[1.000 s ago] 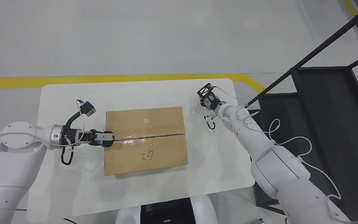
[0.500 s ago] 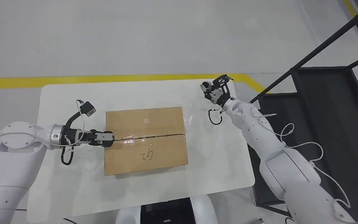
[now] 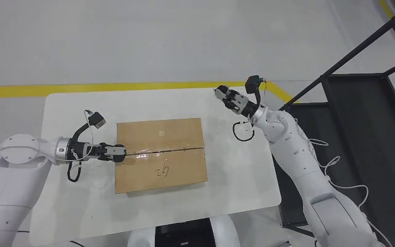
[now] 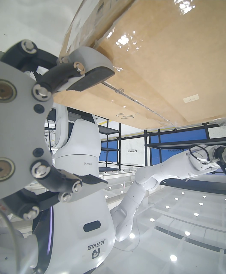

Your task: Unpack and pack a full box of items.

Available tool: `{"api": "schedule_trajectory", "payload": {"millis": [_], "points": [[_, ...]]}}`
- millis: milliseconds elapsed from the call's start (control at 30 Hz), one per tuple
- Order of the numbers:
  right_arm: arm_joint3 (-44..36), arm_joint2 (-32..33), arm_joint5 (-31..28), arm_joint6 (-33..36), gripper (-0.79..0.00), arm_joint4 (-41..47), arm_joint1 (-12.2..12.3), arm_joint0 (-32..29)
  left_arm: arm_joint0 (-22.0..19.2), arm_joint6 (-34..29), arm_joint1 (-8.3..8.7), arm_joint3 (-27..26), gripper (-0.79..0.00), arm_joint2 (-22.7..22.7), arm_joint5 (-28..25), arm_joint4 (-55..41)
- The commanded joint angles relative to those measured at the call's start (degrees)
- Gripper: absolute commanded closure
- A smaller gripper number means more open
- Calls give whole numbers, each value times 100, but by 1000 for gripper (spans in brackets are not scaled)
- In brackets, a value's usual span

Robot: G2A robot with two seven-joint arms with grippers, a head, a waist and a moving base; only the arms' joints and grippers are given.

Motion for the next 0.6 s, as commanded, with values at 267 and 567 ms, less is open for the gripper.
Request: {"api": "schedule_trajectory", "payload": {"millis": [267, 567], "points": [[-1724, 495, 4, 1532, 0, 2093, 215, -567, 178, 367, 18, -301, -785, -52, 113, 202], [-1984, 296, -186, 1488, 0, 3021, 175, -265, 274, 514, 33, -389, -785, -111, 99, 278]]}}
